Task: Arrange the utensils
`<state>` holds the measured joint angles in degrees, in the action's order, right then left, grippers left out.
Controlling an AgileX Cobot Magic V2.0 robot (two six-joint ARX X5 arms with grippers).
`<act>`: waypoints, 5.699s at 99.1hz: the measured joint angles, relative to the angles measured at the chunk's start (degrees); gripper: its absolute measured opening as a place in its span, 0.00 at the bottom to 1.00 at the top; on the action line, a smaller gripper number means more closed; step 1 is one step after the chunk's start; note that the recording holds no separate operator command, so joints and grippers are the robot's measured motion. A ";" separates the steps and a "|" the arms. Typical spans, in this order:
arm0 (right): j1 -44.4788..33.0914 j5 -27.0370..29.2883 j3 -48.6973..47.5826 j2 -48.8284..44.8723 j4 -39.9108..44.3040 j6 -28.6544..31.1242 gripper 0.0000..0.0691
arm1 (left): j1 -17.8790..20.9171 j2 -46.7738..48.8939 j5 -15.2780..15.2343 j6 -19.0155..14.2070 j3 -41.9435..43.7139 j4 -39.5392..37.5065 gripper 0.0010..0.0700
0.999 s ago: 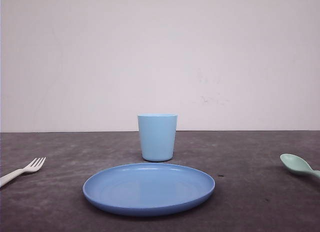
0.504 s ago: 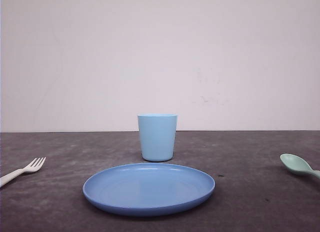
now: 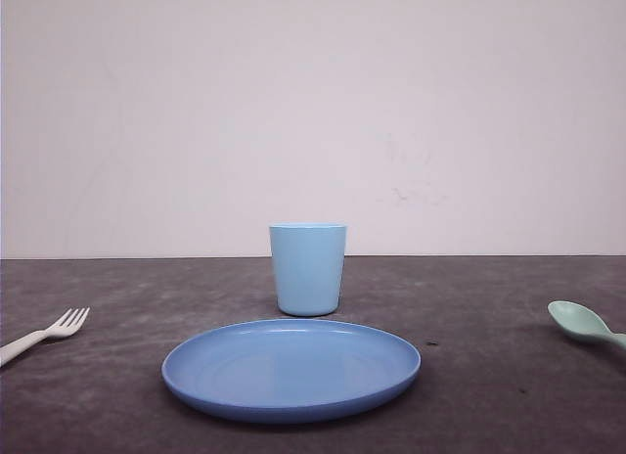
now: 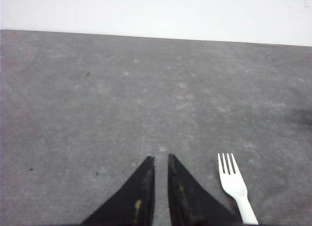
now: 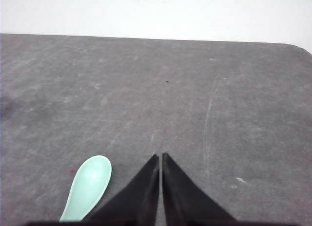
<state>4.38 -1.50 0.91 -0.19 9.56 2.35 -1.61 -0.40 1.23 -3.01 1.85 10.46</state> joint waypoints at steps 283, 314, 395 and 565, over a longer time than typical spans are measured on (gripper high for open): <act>0.00 -6.03 51.08 -41.05 35.91 5.20 0.01 | -0.02 -31.45 7.91 -0.66 47.12 27.47 0.02; 0.00 -5.42 51.06 -55.67 37.00 2.32 0.01 | -0.92 -47.21 7.76 1.81 47.12 29.22 0.02; 0.00 -2.84 51.06 -58.80 36.96 0.83 0.98 | -0.92 -50.86 7.76 2.34 47.10 28.57 0.71; 0.00 -2.84 51.06 -58.80 37.00 0.83 0.98 | -19.54 -83.60 -4.83 -9.20 43.52 19.34 0.55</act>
<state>4.38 -4.34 51.96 -58.98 46.57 3.18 -21.15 -84.01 -3.60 -12.21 45.36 29.80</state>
